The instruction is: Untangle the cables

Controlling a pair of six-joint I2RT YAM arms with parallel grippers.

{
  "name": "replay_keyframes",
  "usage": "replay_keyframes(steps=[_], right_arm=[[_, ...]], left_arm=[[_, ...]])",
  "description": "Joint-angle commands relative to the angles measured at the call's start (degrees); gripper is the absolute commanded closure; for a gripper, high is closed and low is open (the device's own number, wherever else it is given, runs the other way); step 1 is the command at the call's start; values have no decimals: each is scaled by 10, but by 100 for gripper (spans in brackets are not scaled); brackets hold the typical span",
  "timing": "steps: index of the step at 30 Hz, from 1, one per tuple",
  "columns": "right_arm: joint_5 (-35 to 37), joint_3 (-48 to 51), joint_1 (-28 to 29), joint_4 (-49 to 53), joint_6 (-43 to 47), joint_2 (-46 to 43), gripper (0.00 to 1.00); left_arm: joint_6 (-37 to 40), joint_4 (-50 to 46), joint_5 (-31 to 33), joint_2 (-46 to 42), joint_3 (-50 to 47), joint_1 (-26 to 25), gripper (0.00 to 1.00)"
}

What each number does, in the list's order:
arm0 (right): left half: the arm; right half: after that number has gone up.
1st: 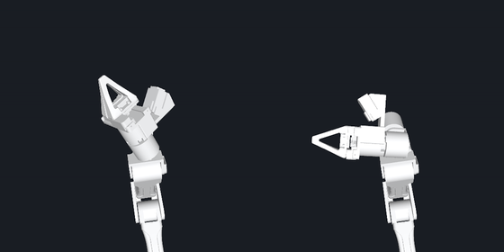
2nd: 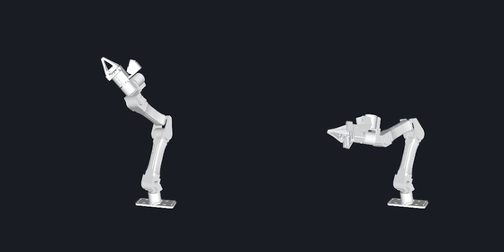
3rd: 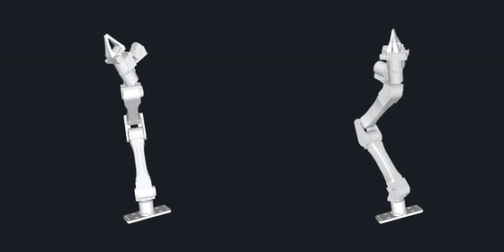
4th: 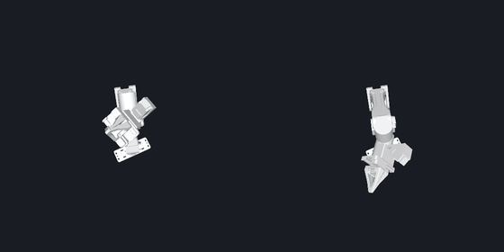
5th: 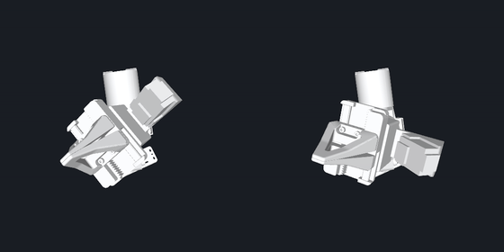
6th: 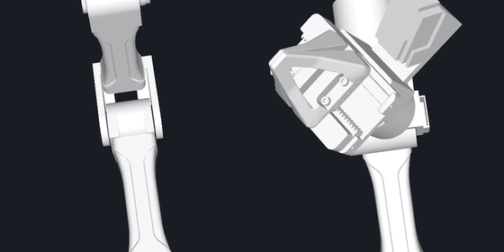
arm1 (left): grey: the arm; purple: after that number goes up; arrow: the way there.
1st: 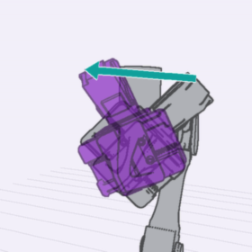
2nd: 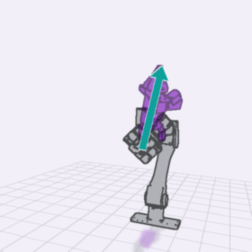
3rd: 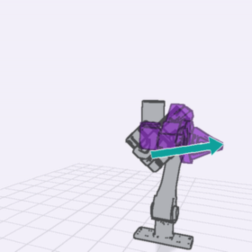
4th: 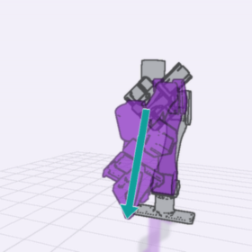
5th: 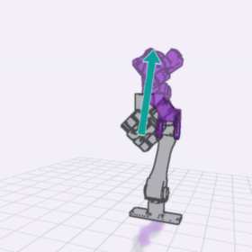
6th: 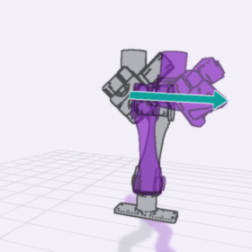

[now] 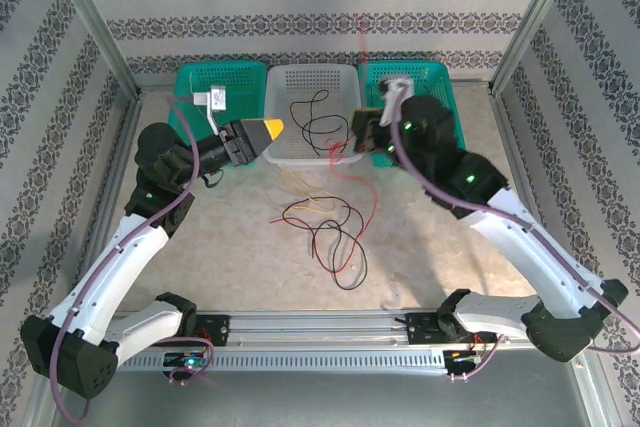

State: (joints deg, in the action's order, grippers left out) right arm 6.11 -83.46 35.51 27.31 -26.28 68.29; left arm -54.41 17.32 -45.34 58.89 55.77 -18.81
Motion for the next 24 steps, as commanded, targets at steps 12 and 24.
replay_keyframes(steps=[12, 24], right_arm=[[-128, -205, -282, 77, -27, 168, 100], [-116, -331, -313, 154, 6, 349, 81]], left_arm=[[52, -78, 83, -56, -116, -7, 6], [125, -192, 78, -23, -101, -6, 17]])
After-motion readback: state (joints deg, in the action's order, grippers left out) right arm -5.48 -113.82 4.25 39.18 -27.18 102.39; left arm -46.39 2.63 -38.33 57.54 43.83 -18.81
